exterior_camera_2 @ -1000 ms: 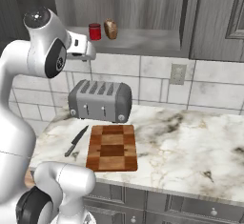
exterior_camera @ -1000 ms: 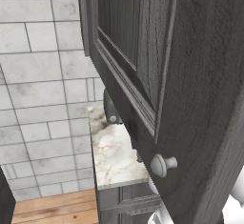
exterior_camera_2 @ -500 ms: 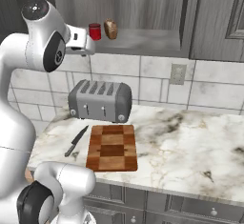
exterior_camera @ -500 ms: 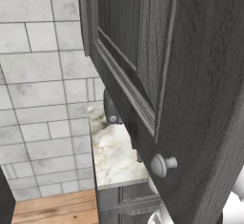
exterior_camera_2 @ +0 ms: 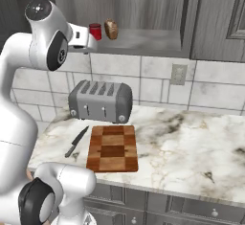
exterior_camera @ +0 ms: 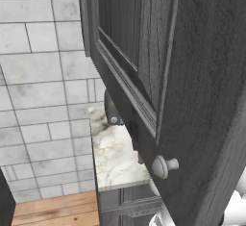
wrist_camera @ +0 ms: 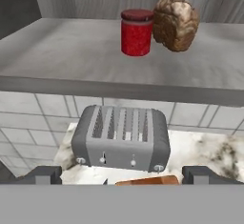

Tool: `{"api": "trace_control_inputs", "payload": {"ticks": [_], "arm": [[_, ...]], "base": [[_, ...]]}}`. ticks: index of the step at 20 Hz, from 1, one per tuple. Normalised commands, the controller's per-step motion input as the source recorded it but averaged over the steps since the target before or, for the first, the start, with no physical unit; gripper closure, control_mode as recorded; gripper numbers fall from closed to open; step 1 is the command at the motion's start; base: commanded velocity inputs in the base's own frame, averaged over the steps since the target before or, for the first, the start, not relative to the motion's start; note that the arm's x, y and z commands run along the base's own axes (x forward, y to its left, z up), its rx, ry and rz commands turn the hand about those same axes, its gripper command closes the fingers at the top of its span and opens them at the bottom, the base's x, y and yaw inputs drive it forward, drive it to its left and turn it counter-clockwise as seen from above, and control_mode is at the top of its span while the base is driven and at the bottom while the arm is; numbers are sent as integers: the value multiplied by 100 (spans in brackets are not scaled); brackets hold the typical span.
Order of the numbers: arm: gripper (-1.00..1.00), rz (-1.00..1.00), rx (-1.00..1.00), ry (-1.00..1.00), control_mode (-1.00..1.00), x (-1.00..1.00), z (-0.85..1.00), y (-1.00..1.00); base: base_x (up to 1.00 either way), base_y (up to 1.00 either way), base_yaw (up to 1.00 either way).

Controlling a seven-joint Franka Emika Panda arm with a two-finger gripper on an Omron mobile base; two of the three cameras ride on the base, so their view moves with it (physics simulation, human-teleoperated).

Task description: Pick the bread, place it on the cutting board, pick the jam, place it on the counter, and close the cabinet.

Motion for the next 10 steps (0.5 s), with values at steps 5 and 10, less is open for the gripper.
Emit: {"api": "trace_control_inputs", "payload": {"ticks": [5, 10], "arm": [[-100, 0, 0, -4, -100, 23, 0, 0], [-100, 0, 0, -3, -100, 32, 0, 0]], "base": [[0, 0, 0], [0, 0, 0]]}}
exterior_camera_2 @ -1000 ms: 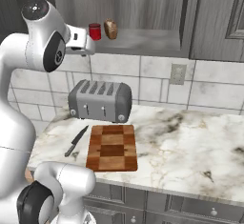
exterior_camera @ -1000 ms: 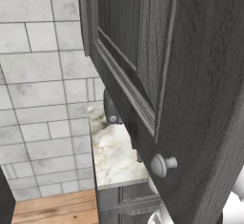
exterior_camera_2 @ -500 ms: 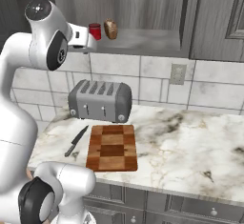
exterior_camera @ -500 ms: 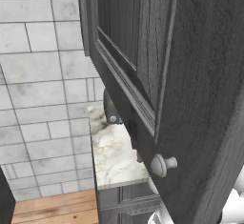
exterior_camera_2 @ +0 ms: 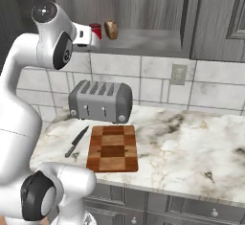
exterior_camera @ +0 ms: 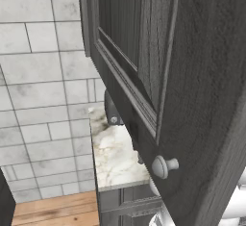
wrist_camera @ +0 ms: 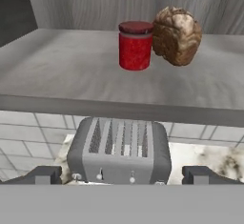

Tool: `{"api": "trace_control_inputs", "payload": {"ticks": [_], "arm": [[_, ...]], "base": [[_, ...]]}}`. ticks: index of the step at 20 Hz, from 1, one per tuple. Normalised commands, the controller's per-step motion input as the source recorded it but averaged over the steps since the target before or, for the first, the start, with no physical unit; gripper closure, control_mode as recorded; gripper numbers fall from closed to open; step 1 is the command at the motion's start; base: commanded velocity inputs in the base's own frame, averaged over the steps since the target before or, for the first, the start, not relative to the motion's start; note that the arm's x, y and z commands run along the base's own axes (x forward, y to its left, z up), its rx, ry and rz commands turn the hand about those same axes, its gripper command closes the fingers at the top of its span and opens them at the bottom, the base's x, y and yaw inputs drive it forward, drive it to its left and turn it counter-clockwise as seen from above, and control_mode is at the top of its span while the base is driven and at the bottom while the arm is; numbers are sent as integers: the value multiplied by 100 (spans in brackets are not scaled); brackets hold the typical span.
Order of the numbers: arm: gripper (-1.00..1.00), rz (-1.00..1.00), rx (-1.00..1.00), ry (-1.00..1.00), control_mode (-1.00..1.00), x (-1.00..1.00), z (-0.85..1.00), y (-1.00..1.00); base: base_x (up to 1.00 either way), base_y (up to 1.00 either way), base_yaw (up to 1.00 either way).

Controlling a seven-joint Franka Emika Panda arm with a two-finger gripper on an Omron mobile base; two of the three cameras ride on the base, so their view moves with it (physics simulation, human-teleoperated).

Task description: Pick the bread, place it on the cutting board, pick the jam, place it on the counter, and close the cabinet.

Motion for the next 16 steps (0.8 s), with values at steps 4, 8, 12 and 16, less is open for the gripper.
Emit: {"api": "trace_control_inputs", "payload": {"ticks": [4, 8, 12, 16], "arm": [[-100, 0, 0, -3, -100, 31, 0, 0], [-100, 0, 0, -1, -100, 29, 0, 0], [-100, 0, 0, 0, -100, 19, 10, 0], [-100, 0, 0, 0, -100, 23, 9, 0]], "base": [[0, 0, 0], [0, 0, 0], [0, 0, 0], [0, 0, 0]]}}
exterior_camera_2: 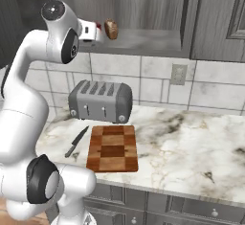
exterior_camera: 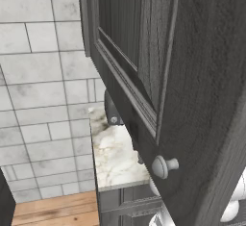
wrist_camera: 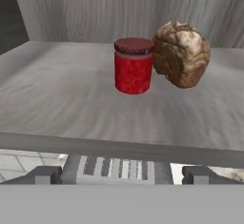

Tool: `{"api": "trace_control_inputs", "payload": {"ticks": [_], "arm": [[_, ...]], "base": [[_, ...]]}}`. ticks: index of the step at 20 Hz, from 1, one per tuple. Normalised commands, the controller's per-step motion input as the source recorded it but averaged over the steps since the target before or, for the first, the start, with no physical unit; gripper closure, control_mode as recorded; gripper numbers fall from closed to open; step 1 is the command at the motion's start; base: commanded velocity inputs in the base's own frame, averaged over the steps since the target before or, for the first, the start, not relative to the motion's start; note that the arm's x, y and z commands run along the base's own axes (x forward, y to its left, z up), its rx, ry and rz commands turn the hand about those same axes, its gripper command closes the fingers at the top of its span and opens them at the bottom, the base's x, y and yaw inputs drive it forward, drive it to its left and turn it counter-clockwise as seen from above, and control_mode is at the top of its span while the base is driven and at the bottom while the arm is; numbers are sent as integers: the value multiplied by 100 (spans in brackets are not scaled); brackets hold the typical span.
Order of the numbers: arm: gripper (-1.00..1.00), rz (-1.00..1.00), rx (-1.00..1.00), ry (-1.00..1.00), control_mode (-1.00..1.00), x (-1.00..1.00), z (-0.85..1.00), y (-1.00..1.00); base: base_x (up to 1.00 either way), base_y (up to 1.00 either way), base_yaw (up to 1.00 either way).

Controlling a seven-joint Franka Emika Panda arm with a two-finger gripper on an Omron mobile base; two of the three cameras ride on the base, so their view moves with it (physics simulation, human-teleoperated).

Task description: Pick the bread, place it on the cutting board, pick the jam, place it on the counter, and close the cabinet.

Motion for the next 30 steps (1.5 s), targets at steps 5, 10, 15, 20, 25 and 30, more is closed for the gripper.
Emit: {"api": "trace_control_inputs", "payload": {"ticks": [5, 10, 15, 20, 25, 30], "arm": [[-100, 0, 0, 0, -100, 25, 1, 0], [-100, 0, 0, 0, -100, 27, 0, 0], [-100, 0, 0, 0, -100, 26, 0, 0], [-100, 0, 0, 0, -100, 24, 0, 0], [-100, 0, 0, 0, -100, 19, 0, 0], [-100, 0, 0, 0, -100, 22, 0, 0]], "base": [[0, 0, 0], [0, 0, 0], [0, 0, 0], [0, 0, 0], [0, 0, 0], [0, 0, 0]]}}
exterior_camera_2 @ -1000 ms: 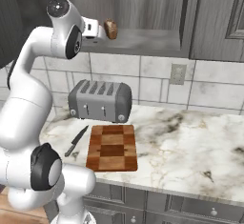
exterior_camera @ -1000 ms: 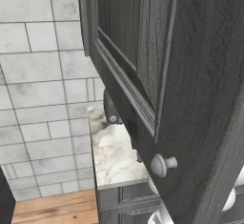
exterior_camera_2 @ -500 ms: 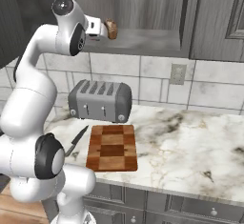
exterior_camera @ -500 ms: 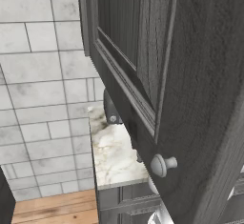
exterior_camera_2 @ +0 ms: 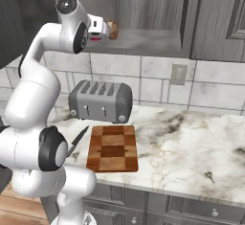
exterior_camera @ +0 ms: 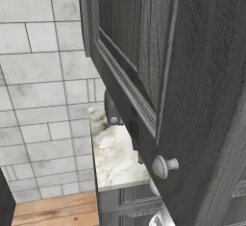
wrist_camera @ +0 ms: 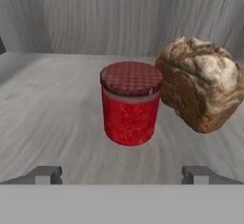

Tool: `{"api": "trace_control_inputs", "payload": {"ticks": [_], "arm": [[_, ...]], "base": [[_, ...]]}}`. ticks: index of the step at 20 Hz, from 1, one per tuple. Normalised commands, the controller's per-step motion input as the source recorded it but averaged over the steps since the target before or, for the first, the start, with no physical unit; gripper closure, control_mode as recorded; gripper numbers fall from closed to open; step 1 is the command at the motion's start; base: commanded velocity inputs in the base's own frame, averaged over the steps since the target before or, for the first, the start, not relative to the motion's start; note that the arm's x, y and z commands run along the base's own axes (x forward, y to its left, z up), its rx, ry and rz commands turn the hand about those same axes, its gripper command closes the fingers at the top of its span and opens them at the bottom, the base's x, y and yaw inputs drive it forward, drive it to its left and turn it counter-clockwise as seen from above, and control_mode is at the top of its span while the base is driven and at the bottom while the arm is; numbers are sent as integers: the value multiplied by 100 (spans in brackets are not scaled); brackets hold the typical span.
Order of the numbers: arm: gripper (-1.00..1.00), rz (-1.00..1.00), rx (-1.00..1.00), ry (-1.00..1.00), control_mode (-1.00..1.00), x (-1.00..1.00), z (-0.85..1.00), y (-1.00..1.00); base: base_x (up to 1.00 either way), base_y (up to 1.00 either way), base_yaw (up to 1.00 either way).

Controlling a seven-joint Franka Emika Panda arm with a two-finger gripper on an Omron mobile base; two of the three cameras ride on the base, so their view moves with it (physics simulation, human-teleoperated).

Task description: Pick the bread, place it on the cutting board, pick the jam, place it on the counter, and close the cabinet.

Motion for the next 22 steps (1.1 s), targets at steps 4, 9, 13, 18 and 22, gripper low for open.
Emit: {"api": "trace_control_inputs", "payload": {"ticks": [4, 9, 13, 18, 22], "arm": [[-100, 0, 0, 0, -100, 25, 0, 0], [-100, 0, 0, 0, -100, 25, 0, 0], [-100, 0, 0, 0, -100, 24, 0, 0], [-100, 0, 0, 0, -100, 23, 0, 0], [-100, 0, 0, 0, -100, 22, 4, 0]], "base": [[0, 0, 0], [0, 0, 0], [0, 0, 0], [0, 0, 0], [0, 0, 0]]}}
